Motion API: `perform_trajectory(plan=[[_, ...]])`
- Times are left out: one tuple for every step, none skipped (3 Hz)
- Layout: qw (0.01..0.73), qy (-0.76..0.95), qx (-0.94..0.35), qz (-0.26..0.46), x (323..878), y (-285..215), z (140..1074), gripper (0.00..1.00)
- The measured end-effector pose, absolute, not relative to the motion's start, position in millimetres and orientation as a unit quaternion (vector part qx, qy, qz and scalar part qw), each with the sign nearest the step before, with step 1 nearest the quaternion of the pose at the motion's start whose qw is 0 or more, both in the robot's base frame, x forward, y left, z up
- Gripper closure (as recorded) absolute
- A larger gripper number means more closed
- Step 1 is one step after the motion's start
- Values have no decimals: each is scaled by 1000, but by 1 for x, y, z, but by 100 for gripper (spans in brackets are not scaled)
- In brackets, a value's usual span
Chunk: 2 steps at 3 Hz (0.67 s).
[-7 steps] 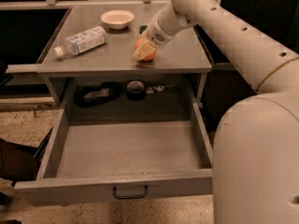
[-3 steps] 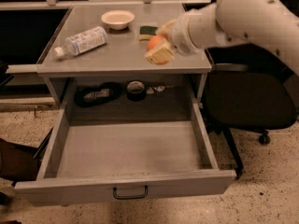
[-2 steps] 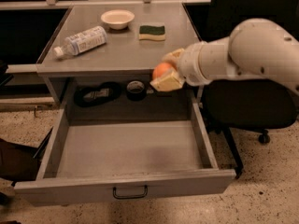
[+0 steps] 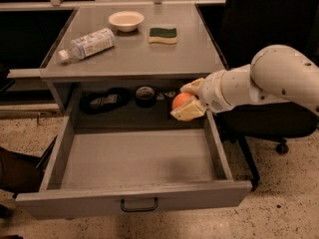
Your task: Place orange into top drawer
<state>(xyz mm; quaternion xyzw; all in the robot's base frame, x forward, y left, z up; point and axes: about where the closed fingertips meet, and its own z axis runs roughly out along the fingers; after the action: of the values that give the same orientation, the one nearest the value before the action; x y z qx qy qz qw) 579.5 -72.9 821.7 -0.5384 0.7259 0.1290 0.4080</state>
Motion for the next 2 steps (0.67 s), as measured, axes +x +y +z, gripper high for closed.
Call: perform_trajectory(plan=[[408,726,-538,129,579,-73,822,100],[412,707,-557,137,569,-59,805,100]])
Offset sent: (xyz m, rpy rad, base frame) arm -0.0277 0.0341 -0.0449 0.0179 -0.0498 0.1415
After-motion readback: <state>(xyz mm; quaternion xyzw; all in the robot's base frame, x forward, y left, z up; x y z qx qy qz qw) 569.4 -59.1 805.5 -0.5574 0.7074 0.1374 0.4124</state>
